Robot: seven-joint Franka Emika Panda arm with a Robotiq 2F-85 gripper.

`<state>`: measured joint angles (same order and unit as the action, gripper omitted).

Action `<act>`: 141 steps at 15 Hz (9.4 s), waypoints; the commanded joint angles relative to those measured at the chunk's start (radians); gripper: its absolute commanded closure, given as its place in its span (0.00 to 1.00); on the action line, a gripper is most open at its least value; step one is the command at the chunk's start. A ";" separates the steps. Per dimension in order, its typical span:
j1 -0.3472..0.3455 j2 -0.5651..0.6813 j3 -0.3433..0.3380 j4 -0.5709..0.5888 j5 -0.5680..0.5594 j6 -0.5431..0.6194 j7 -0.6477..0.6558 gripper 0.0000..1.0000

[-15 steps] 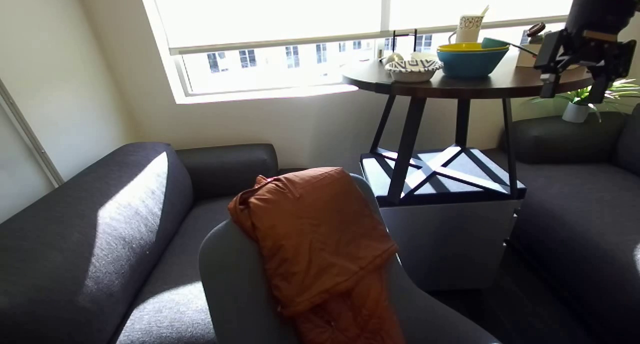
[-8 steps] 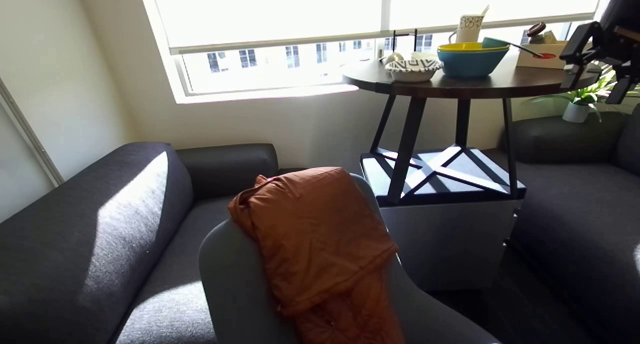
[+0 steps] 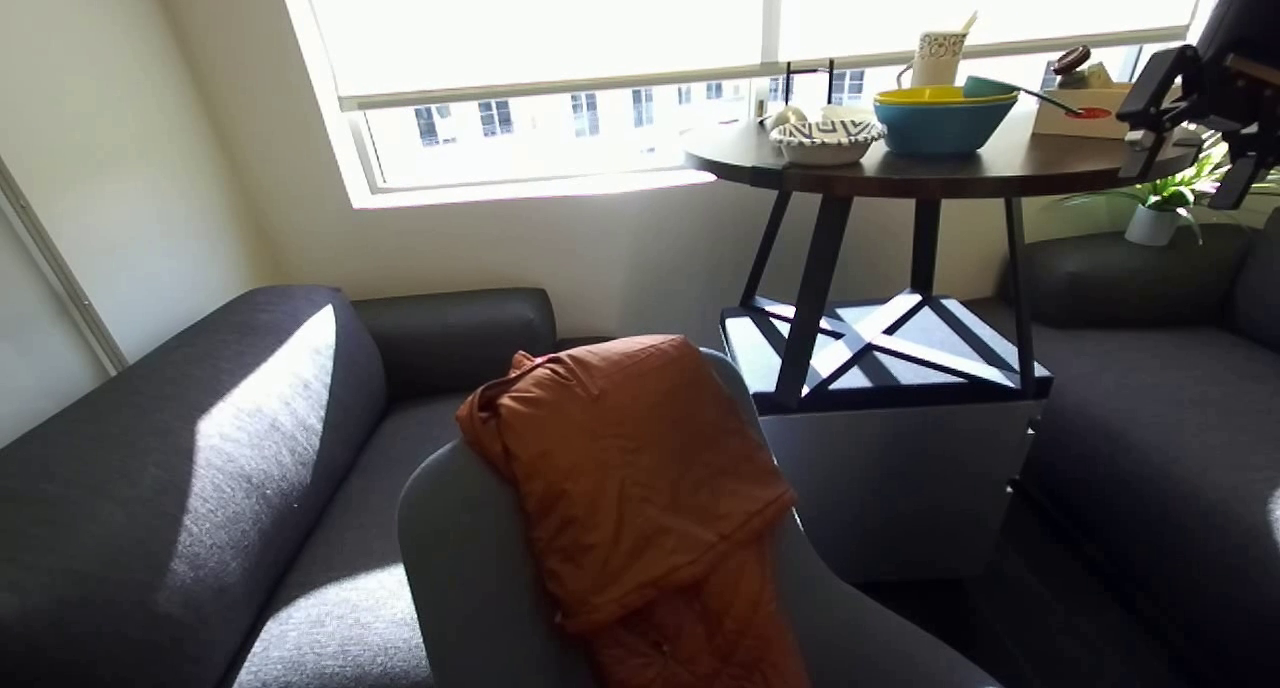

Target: Use the blue serving spoon to take cereal from the yellow plate, then add it to the white plate

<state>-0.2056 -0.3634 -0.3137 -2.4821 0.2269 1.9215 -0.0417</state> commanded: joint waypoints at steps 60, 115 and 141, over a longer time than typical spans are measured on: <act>-0.176 0.416 -0.100 0.291 1.332 0.179 -0.468 0.00; -0.040 0.055 -0.013 0.277 0.764 0.512 -0.718 0.92; 0.001 0.193 0.121 0.356 0.378 0.809 -0.980 0.92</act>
<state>-0.2045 -0.1703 -0.1924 -2.1256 0.6051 2.7287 -1.0212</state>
